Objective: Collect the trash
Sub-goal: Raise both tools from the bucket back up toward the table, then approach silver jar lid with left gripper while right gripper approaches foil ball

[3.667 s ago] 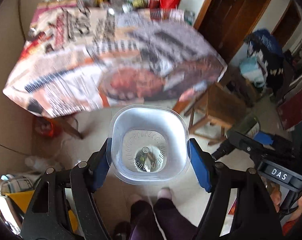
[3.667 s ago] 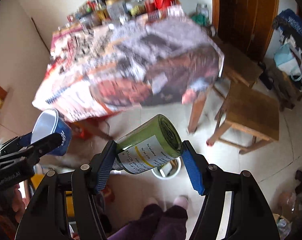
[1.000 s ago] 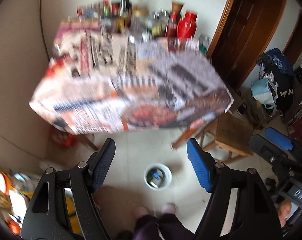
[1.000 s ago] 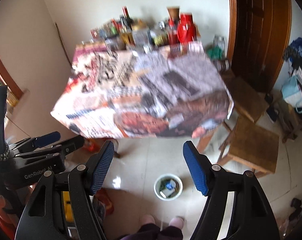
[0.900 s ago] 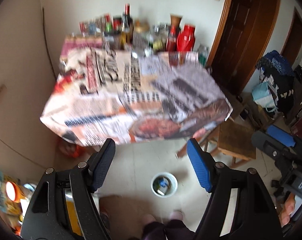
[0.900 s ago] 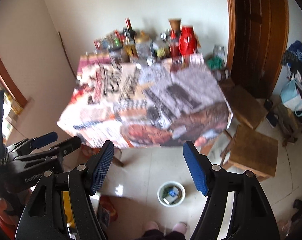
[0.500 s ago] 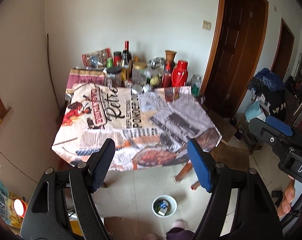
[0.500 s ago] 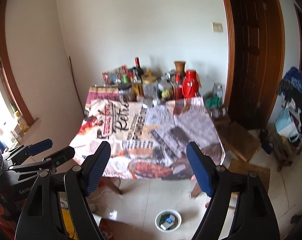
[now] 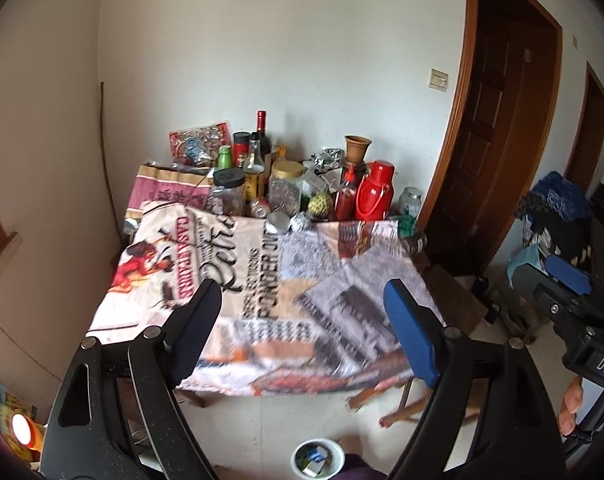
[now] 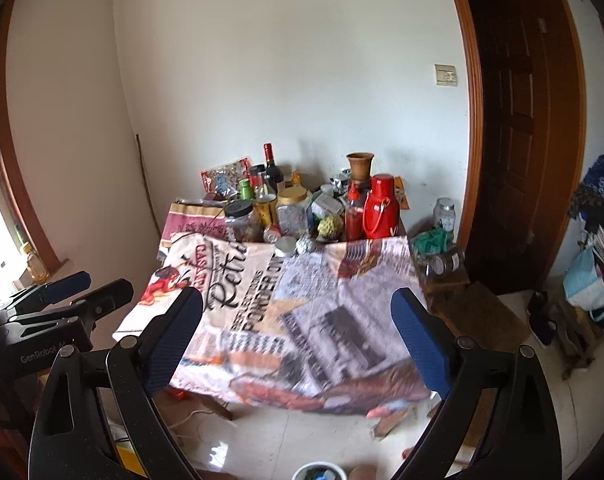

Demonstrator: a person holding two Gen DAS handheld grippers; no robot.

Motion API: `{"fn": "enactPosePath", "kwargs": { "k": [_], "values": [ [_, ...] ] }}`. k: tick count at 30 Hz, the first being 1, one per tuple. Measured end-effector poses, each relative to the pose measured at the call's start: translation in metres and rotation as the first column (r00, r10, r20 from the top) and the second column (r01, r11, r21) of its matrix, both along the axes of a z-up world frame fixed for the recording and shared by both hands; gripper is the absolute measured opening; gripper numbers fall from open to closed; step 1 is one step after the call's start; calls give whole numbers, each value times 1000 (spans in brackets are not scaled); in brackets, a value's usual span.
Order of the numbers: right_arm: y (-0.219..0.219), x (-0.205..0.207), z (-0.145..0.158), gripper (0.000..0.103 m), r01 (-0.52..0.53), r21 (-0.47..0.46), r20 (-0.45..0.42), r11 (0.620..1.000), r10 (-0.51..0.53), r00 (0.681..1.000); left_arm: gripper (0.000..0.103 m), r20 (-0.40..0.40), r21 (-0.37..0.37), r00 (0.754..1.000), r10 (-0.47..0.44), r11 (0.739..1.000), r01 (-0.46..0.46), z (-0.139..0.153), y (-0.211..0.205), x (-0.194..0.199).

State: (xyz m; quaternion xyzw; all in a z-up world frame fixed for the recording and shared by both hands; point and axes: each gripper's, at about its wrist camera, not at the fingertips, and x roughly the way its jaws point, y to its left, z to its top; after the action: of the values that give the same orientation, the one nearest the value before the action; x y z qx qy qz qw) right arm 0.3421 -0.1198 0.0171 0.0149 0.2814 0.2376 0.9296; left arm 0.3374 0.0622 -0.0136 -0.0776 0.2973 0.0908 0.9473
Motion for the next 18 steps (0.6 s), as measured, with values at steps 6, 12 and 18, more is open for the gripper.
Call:
{"fn": "enactPosePath", "kwargs": {
  "k": [6, 12, 18],
  "values": [
    [-26, 73, 7, 94, -29, -10, -1, 1000, 29, 1000, 83, 3, -17, 999, 49, 999, -49, 6, -21, 72],
    [-37, 130, -3, 94, -66, -26, -26, 997, 66, 998, 83, -24, -11, 995, 98, 995, -98, 1, -37, 126],
    [-32, 167, -20, 94, -91, -28, -80, 995, 88, 993, 83, -84, 3, 989, 123, 992, -123, -14, -35, 163]
  ]
}}
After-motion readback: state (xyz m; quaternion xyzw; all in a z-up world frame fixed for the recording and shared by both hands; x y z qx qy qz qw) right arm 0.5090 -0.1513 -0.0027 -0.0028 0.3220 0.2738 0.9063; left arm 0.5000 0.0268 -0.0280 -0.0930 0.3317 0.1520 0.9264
